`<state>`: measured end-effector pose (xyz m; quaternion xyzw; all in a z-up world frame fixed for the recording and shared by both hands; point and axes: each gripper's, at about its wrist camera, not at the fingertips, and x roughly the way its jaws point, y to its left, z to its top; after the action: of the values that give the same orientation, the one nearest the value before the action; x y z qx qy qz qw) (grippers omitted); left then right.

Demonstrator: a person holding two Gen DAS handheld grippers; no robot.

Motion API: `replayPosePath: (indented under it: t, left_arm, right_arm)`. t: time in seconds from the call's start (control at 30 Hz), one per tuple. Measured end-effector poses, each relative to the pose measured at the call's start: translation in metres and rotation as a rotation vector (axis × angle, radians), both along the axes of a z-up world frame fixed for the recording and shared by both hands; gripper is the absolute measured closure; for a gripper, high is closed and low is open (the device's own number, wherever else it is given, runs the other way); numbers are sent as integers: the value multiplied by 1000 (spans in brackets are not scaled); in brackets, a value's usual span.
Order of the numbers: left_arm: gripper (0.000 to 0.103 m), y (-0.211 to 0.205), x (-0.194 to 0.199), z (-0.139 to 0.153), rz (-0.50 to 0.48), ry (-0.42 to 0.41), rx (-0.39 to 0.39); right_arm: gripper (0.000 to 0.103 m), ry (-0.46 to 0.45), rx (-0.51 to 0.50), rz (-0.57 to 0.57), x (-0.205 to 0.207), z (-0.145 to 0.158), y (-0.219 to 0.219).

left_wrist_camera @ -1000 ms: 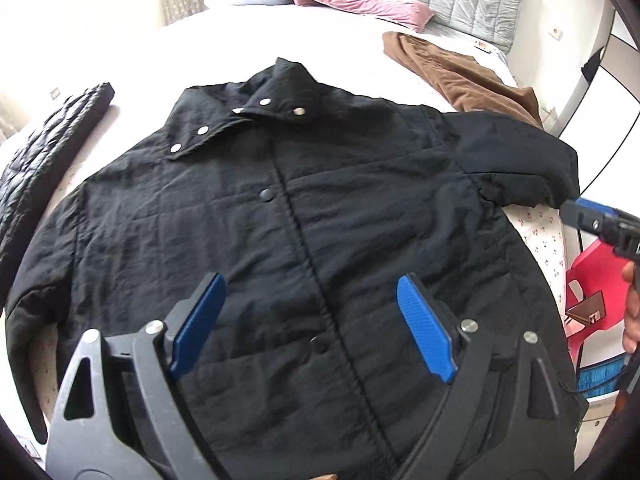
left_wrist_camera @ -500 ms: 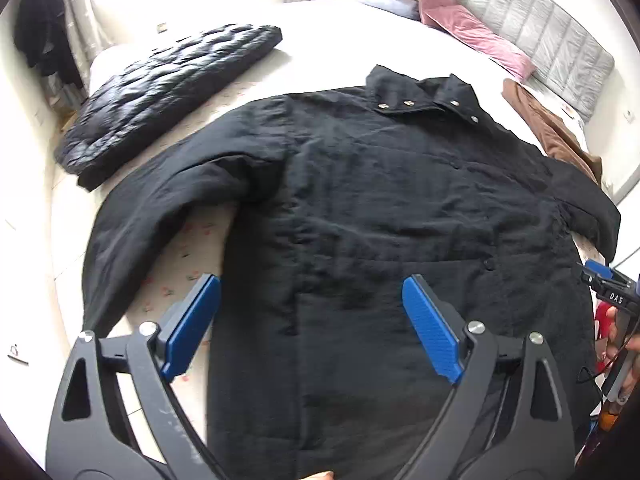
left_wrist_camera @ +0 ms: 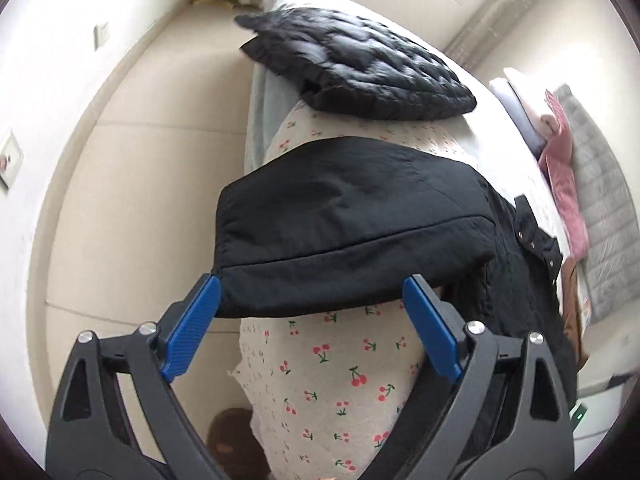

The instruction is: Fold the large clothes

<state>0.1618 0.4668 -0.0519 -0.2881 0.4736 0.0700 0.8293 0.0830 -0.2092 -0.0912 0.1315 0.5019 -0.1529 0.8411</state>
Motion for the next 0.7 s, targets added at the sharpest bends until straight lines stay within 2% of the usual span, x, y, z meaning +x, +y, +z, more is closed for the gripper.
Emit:
replayPosePath:
  t: [0.13,0.27,0.3,0.37,0.4,0.43,0.47,0.5,0.53,0.57,0.6,0.63,0.67,0.7]
  left_arm:
    - [11,16,-9,-49,119,55,-182]
    - [11,22,-15,-79,219,-4,-381]
    - [12,23,-14,-81,241,-20,-408]
    - [29,25,-8,-84,299,-54,-425]
    - [48,28,-5,-84,324,-58,-400]
    - [80,30,1,-81,337,-66,-361]
    - [88,31,7,-74,328,-83,-309]
    - [89,35,12,-65,316,-113,-259]
    - [91,36,15,-45,307,-176,-172]
    - [91,40,13,-31,303,-241,-119]
    - [91,44,11,-9,304,-347,-49]
    - [91,48,12,3,313,-403,1]
    - [90,51,17,15,327,-421,96]
    - [85,53,26,19,331,-391,193]
  right_arm:
    - [23,2,-4,10,0,-3,3]
    - [23,13,-18,33,3,-5,10]
    - [23,14,-21,39,3,-5,11]
    - [23,14,-22,45,4,-5,13]
    - [23,13,-22,45,3,-5,13]
    - [23,11,-20,45,3,-5,12]
    - [23,9,-16,46,2,-5,12]
    - [23,8,-13,44,1,-5,11]
    - [23,6,-11,42,2,-5,11]
    - [23,6,-11,39,1,-5,10]
    - [23,7,-11,38,1,-5,10]
    - [23,6,-11,36,1,-5,10]
    - [23,7,-10,34,2,-5,10]
    - [23,8,-10,31,3,-5,10]
